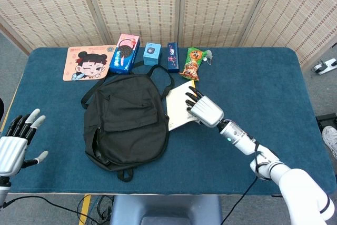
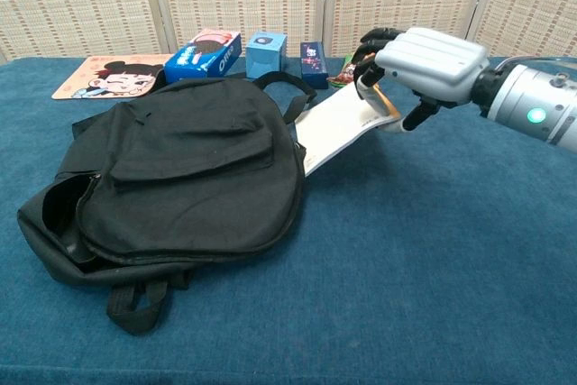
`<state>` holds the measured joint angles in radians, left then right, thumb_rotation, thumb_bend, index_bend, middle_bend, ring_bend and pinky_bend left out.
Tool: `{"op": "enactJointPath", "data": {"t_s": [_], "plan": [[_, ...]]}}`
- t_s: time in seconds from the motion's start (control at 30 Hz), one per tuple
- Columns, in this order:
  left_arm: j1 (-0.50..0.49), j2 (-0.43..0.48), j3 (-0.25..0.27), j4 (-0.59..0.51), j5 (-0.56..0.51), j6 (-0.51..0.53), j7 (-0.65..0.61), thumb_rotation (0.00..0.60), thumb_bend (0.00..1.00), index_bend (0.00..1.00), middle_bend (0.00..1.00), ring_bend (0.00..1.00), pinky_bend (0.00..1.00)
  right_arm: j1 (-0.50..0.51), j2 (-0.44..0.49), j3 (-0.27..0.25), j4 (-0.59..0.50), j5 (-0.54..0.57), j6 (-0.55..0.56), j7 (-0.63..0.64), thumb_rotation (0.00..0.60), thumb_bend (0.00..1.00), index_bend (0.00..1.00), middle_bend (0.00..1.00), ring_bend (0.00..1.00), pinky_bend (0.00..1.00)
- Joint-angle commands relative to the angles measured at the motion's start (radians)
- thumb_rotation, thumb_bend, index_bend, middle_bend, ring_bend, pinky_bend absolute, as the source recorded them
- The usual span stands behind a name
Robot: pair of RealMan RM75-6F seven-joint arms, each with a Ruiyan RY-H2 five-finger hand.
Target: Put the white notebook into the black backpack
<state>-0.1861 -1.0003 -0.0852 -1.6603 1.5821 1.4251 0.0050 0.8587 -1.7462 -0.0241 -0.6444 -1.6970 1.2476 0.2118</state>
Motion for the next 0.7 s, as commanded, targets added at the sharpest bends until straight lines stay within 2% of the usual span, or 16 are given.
{"op": "enactJointPath", "data": {"t_s": [0.03, 0.4, 0.7], "plan": [[-0.047, 0.011, -0.01, -0.001, 0.034, -0.041, -0.017, 0.6, 0.21, 0.1, 0.0, 0.04, 0.03, -0.032, 0.114, 0.016, -0.134, 0.004, 0.058, -0.093, 0.6, 0.47, 0.68, 0.42, 0.18, 0.07], [-0.221, -0.014, -0.007, 0.043, 0.102, -0.233, -0.043, 0.6, 0.21, 0.12, 0.0, 0.06, 0.03, -0.118, 0.429, 0.071, -0.49, 0.052, 0.134, -0.3, 0.6, 0.47, 0.68, 0.42, 0.18, 0.08], [-0.289, -0.089, 0.029, 0.093, 0.125, -0.311, -0.038, 0.6, 0.21, 0.12, 0.0, 0.06, 0.03, -0.184, 0.586, 0.095, -0.667, 0.059, 0.178, -0.398, 0.6, 0.47, 0.68, 0.42, 0.18, 0.08]]}}
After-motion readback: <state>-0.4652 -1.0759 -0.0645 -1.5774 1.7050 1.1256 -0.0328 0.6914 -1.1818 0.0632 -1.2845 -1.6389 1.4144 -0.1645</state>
